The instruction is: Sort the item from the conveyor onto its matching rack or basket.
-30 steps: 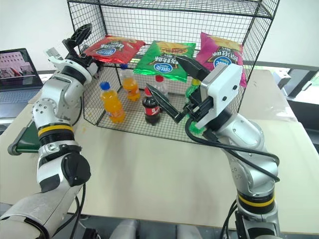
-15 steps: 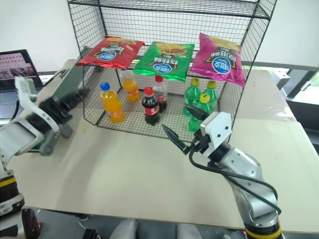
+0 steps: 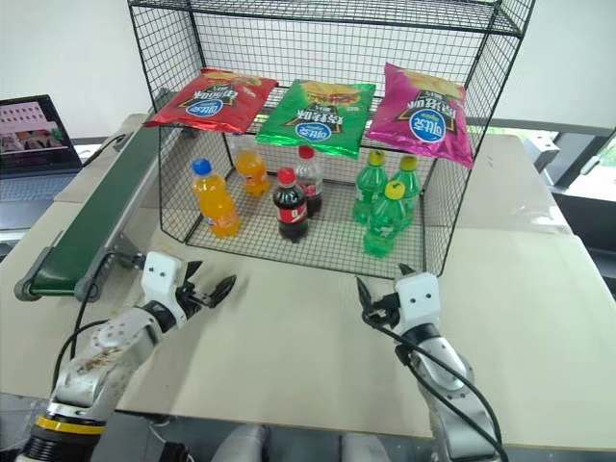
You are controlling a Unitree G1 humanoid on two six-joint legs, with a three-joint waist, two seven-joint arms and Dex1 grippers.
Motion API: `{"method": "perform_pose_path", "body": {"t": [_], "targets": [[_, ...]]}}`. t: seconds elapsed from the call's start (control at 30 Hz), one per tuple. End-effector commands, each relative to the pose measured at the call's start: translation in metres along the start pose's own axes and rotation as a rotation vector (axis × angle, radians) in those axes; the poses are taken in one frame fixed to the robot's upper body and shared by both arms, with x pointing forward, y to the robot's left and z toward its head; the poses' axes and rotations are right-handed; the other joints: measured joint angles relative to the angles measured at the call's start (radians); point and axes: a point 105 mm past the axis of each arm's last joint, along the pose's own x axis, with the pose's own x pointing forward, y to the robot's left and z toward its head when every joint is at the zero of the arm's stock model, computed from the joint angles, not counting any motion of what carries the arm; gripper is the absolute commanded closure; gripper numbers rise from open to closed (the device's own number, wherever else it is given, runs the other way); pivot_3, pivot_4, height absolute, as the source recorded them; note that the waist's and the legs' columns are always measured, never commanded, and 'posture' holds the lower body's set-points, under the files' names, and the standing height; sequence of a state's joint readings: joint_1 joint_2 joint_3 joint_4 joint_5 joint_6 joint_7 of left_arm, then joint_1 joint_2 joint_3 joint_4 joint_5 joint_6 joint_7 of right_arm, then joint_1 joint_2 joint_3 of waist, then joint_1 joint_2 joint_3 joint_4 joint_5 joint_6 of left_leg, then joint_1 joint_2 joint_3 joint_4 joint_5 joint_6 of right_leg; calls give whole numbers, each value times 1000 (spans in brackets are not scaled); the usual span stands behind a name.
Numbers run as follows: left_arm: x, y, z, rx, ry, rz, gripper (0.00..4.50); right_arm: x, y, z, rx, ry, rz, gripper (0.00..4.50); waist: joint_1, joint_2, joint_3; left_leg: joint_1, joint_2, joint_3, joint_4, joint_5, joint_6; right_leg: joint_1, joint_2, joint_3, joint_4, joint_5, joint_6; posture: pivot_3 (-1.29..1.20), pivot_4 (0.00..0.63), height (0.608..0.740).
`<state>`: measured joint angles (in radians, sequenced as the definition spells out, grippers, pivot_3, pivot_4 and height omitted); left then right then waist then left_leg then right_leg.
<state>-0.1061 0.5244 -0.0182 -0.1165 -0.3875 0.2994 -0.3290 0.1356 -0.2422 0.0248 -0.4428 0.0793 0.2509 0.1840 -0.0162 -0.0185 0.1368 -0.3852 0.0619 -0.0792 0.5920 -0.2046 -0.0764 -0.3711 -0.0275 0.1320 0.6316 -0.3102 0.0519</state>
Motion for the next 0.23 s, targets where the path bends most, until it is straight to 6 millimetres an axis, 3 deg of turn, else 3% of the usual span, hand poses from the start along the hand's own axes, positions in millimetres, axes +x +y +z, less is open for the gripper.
{"method": "perform_pose_path", "body": {"t": [0.03,0.23], "targets": [[5,0,13,52,-62,-22,9,-2,-9,11,-26,-55,-42,0,-1,0,0,0,0,0,0,0,0,0,0,0,0,0,0,0,150,740],[11,0,12,24,-44,-59,9,-3,-13,13,-27,-68,-61,0,-2,0,0,0,0,0,0,0,0,0,0,0,1,0,0,0,150,740]]}}
